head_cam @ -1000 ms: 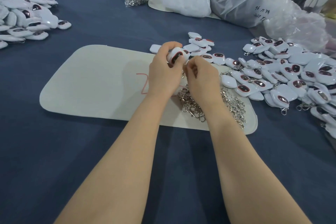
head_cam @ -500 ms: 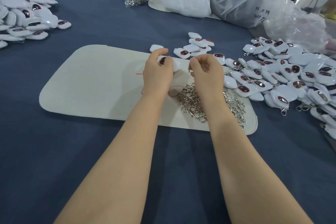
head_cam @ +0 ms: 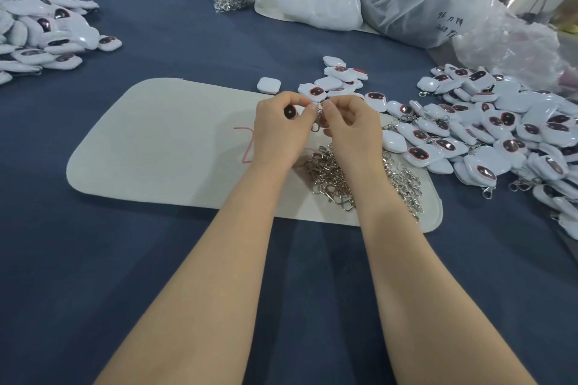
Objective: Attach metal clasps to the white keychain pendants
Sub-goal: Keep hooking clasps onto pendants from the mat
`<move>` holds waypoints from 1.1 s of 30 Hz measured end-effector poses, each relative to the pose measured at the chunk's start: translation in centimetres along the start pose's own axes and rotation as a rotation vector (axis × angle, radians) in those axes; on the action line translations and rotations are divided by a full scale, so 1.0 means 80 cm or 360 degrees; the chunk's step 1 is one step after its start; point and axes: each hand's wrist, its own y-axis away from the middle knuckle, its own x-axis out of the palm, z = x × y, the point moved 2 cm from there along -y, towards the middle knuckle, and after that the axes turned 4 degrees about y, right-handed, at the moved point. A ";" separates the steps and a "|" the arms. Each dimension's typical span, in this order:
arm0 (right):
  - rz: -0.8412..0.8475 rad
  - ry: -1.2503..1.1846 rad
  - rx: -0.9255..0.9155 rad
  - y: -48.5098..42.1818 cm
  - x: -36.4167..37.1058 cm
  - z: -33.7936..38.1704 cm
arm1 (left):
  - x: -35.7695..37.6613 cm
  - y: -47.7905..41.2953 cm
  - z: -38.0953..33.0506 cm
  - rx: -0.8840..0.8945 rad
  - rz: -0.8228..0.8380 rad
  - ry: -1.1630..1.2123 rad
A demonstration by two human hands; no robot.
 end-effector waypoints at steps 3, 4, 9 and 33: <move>0.0010 0.0109 -0.0048 -0.001 0.002 -0.002 | 0.001 0.003 -0.004 0.0138 0.0027 -0.0136; 0.0013 0.0148 -0.0063 -0.001 0.003 -0.002 | 0.001 0.003 -0.004 0.0165 0.0025 -0.0172; 0.0001 0.0286 -0.0165 0.001 0.004 -0.004 | 0.003 0.001 -0.001 0.0170 -0.0006 -0.0258; -0.0097 0.0144 -0.0218 0.004 0.000 0.003 | 0.006 -0.003 0.007 0.0255 0.0037 -0.0429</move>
